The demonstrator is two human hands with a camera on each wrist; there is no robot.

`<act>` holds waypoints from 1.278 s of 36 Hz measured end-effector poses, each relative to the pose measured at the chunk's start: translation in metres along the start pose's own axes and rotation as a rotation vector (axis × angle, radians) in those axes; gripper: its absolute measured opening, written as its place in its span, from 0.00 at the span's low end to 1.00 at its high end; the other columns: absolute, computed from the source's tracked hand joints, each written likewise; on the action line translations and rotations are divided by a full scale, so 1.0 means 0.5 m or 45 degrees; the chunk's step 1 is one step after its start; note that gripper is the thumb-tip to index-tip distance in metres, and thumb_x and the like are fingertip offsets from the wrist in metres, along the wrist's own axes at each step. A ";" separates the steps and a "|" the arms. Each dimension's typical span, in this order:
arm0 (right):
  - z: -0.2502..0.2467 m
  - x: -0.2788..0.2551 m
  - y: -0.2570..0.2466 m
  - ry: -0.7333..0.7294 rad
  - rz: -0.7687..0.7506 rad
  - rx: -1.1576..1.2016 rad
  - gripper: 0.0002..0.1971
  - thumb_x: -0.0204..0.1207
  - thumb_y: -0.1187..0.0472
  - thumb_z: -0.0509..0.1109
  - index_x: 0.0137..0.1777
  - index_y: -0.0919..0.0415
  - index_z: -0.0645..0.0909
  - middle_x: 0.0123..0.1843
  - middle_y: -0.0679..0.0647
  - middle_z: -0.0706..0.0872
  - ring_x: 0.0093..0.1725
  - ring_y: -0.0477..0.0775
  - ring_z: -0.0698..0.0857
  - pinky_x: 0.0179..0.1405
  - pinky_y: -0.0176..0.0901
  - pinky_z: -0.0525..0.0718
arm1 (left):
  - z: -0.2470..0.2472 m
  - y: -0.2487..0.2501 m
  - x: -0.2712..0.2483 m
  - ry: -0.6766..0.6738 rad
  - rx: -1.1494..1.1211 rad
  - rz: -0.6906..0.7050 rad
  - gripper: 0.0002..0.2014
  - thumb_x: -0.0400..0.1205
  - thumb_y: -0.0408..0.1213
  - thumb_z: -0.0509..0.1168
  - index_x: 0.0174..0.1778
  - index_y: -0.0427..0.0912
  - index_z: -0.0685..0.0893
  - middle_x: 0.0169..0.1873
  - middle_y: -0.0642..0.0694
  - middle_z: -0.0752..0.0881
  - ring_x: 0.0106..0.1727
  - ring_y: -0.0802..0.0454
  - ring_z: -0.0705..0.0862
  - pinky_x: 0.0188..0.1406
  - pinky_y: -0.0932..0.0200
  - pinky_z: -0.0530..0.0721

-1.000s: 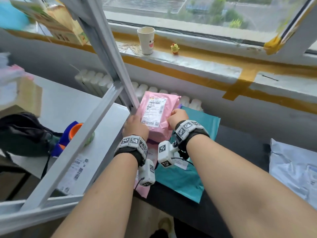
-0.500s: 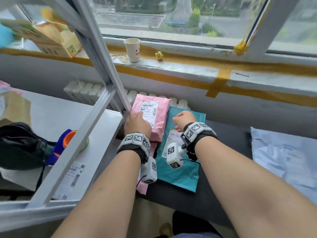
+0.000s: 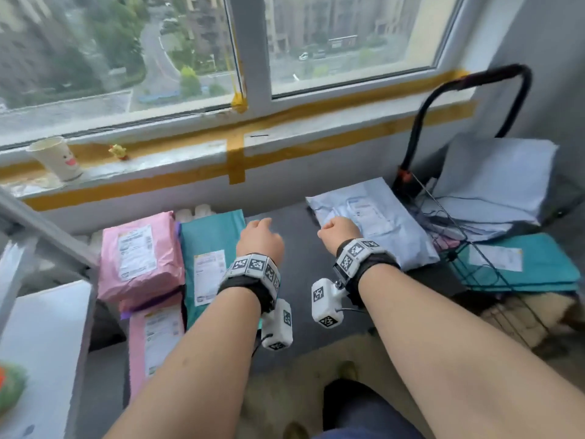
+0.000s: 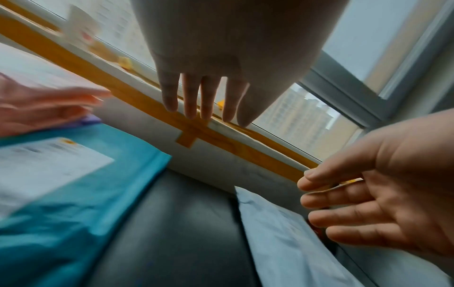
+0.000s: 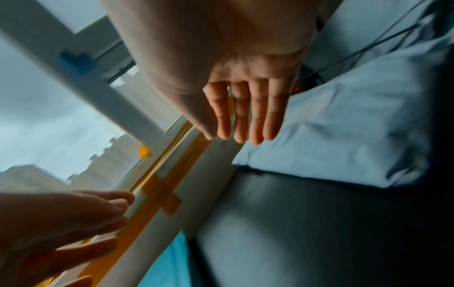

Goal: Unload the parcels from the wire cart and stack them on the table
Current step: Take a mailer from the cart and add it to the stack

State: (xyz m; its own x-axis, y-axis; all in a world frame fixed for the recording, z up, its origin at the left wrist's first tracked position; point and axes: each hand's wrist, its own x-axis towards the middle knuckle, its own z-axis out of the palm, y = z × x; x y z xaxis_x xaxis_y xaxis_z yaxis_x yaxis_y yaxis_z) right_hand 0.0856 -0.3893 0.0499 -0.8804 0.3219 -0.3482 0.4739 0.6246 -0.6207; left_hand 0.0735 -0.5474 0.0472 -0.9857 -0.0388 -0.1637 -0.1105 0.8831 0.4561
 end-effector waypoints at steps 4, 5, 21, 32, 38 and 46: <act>-0.098 -0.008 0.113 0.151 0.134 0.002 0.09 0.83 0.64 0.58 0.44 0.62 0.78 0.55 0.67 0.83 0.54 0.64 0.82 0.46 0.43 0.73 | 0.064 0.126 -0.024 -0.141 0.033 0.167 0.23 0.84 0.38 0.56 0.77 0.46 0.71 0.76 0.43 0.69 0.75 0.42 0.69 0.71 0.50 0.69; -0.122 -0.008 0.141 0.157 0.153 -0.017 0.11 0.84 0.64 0.57 0.54 0.66 0.81 0.60 0.67 0.83 0.61 0.65 0.82 0.51 0.44 0.76 | 0.081 0.158 -0.030 -0.166 0.035 0.204 0.23 0.83 0.38 0.55 0.76 0.47 0.72 0.76 0.43 0.70 0.74 0.42 0.70 0.70 0.49 0.70; -0.473 0.091 0.601 0.228 0.518 0.021 0.13 0.82 0.62 0.60 0.58 0.67 0.83 0.61 0.66 0.84 0.60 0.65 0.82 0.54 0.44 0.77 | 0.415 0.650 -0.117 -0.406 0.112 0.480 0.19 0.84 0.38 0.55 0.72 0.44 0.76 0.73 0.42 0.73 0.72 0.42 0.72 0.72 0.51 0.71; -0.618 0.159 0.889 0.169 0.704 0.166 0.18 0.81 0.62 0.62 0.67 0.67 0.81 0.66 0.64 0.83 0.67 0.63 0.81 0.61 0.46 0.79 | 0.622 0.876 -0.174 -0.546 0.179 0.478 0.22 0.83 0.38 0.57 0.74 0.45 0.74 0.74 0.43 0.73 0.72 0.43 0.72 0.71 0.47 0.73; -0.626 0.197 0.984 0.113 0.764 0.150 0.15 0.82 0.58 0.61 0.62 0.66 0.80 0.65 0.62 0.83 0.55 0.61 0.81 0.47 0.43 0.74 | 0.702 0.935 -0.158 -0.642 0.240 0.458 0.23 0.81 0.40 0.61 0.74 0.46 0.74 0.72 0.42 0.73 0.72 0.42 0.72 0.72 0.46 0.72; -0.609 0.247 1.081 0.142 0.935 0.317 0.19 0.83 0.59 0.62 0.71 0.67 0.77 0.69 0.64 0.80 0.69 0.62 0.79 0.62 0.46 0.78 | 0.802 0.991 -0.105 -0.756 0.333 0.498 0.23 0.81 0.39 0.59 0.74 0.48 0.73 0.74 0.43 0.71 0.74 0.43 0.69 0.73 0.47 0.71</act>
State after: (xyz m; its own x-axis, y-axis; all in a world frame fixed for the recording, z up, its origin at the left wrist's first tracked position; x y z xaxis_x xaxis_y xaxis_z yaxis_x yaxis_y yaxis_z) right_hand 0.2278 0.2047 -0.1148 -0.3303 0.6686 -0.6662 0.9140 0.0502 -0.4027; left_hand 0.1214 0.0799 -0.0690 -0.7050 0.4930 -0.5098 0.3395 0.8658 0.3677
